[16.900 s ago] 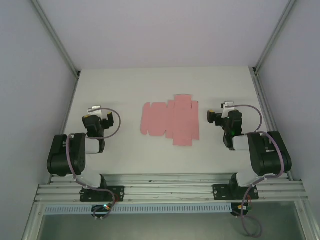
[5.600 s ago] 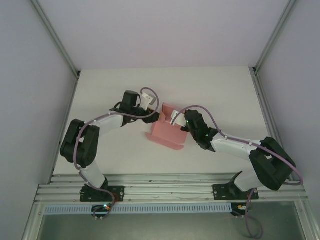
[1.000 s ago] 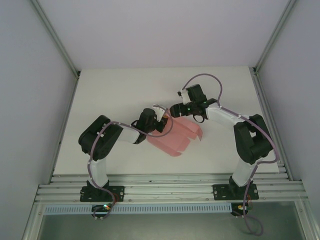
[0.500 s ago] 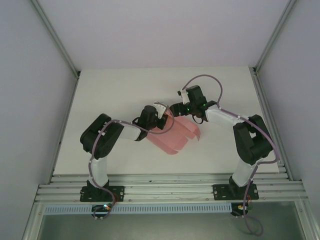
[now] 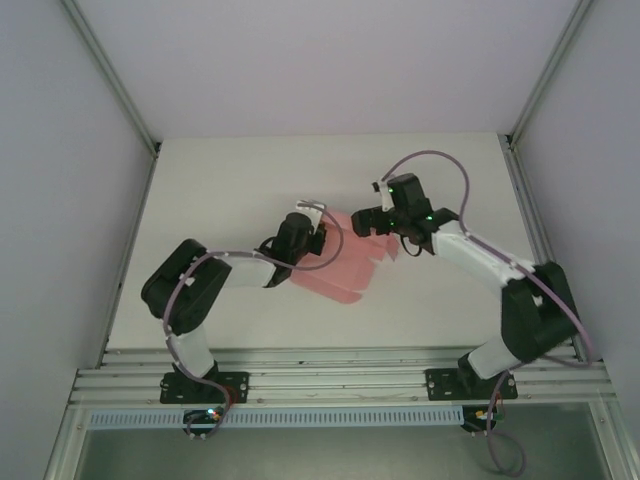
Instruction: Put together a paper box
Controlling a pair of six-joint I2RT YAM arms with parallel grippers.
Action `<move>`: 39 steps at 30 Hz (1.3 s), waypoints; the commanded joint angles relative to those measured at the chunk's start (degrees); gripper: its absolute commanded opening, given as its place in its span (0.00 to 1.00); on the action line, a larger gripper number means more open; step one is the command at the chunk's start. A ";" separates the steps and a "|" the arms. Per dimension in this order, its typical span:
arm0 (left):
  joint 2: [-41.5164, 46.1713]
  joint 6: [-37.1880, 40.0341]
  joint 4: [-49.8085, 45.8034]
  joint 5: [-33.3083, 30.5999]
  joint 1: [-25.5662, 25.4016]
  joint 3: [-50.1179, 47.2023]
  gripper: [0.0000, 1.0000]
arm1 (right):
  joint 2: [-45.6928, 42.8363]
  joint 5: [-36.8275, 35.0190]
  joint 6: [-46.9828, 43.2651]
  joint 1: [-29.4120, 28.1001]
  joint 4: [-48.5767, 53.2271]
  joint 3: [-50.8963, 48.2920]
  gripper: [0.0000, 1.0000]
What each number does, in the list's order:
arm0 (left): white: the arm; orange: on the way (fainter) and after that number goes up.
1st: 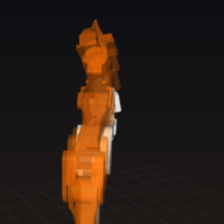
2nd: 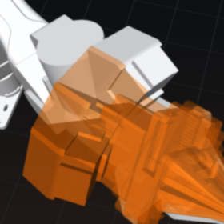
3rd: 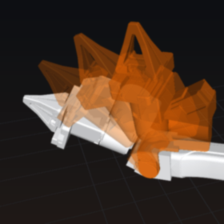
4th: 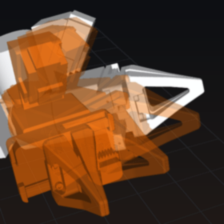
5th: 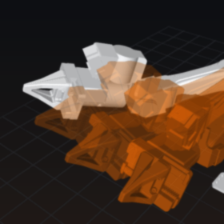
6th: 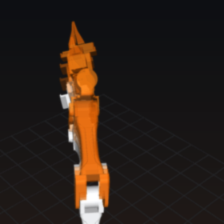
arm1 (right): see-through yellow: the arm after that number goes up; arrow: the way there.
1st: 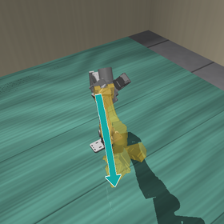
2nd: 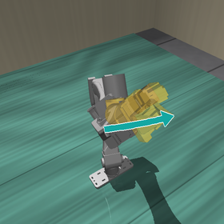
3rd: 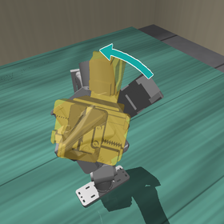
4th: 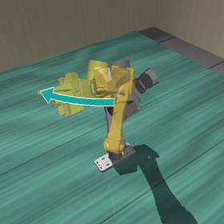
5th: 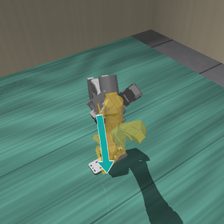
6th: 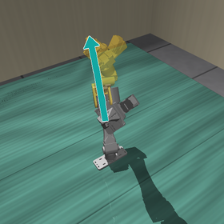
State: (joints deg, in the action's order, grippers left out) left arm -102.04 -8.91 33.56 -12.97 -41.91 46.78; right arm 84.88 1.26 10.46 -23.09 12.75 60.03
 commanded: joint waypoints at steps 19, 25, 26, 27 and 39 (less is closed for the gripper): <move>8.09 -8.20 -13.88 -2.93 -0.10 1.21 0.00 | -3.34 -6.26 -4.45 1.14 2.87 -3.80 1.00; 8.31 -10.26 -14.31 -2.40 -0.37 1.64 0.00 | 0.80 4.28 -4.28 1.10 -3.17 -2.83 1.00; 8.43 -10.80 -14.16 -1.87 -0.37 1.69 0.00 | 0.98 6.37 -3.69 1.06 -4.98 -3.35 1.00; 8.50 -11.42 -13.92 -1.32 -0.44 1.56 0.00 | 0.88 7.97 -2.15 1.04 -7.54 -4.20 1.00; 10.51 -17.20 -14.17 -0.72 0.10 1.12 0.00 | -10.24 -2.23 4.16 1.12 -14.13 -15.06 1.00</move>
State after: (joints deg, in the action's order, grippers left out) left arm -94.65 -23.35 19.51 -14.13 -41.71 46.89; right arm 78.65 4.36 13.61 -21.65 -2.11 45.06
